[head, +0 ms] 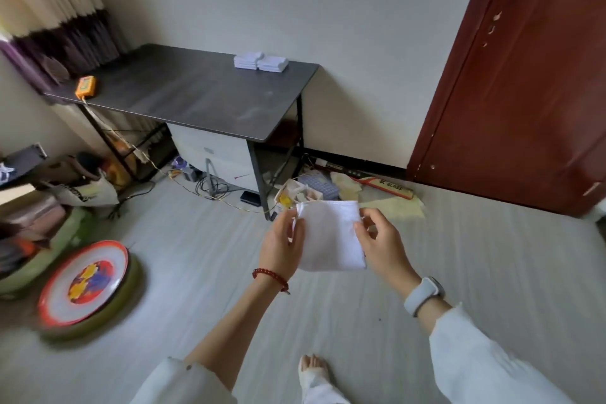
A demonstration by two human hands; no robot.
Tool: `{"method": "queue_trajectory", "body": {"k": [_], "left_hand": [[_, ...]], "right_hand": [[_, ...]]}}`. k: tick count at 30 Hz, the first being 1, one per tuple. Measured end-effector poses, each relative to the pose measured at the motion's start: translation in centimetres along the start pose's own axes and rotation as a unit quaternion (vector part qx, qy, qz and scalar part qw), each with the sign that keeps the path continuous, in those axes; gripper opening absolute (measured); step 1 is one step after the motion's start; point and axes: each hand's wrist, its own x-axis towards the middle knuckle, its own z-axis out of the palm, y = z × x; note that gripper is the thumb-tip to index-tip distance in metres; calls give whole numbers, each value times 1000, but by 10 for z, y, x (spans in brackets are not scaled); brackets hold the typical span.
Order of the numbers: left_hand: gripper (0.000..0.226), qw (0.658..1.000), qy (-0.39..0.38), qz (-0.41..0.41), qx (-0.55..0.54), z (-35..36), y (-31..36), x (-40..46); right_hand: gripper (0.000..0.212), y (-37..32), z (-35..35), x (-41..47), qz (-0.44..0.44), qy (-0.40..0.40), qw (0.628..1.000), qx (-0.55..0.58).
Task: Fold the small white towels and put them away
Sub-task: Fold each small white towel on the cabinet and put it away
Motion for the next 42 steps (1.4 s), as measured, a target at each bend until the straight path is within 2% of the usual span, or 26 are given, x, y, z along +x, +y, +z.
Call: {"method": "queue_trajectory", "body": {"k": [3,6,13,17,24,31,34,42], "left_hand": [[11,999,29,-15,41,-20,-29,91],[14,993,63,-36,88,-55,-54,161],[20,974,132,-106,150,-129,-142,296],[17,978,123,-118,119,-156,-200,389],[12,989,45,-128,59,-209,-267,586],[14,986,-91,-140,1,-158,-287,755],[15,984,-135,-119,-4,-123,-288,823],[27,980,-174,-97,9,-23,-280,1021]], "right_hand": [[5,-15,51,94,-25,-9,1000,-13],[11,-44,105,170,-49,-9,998,-26],[15,-96,240,314,-82,-85,992,-47],[17,-107,313,393,-72,-94,992,-48],[12,-137,405,546,18,-79,997,17],[10,-115,422,676,113,-3,993,18],[17,-94,419,738,134,18,991,-5],[25,-45,402,935,155,75,985,-15]]}}
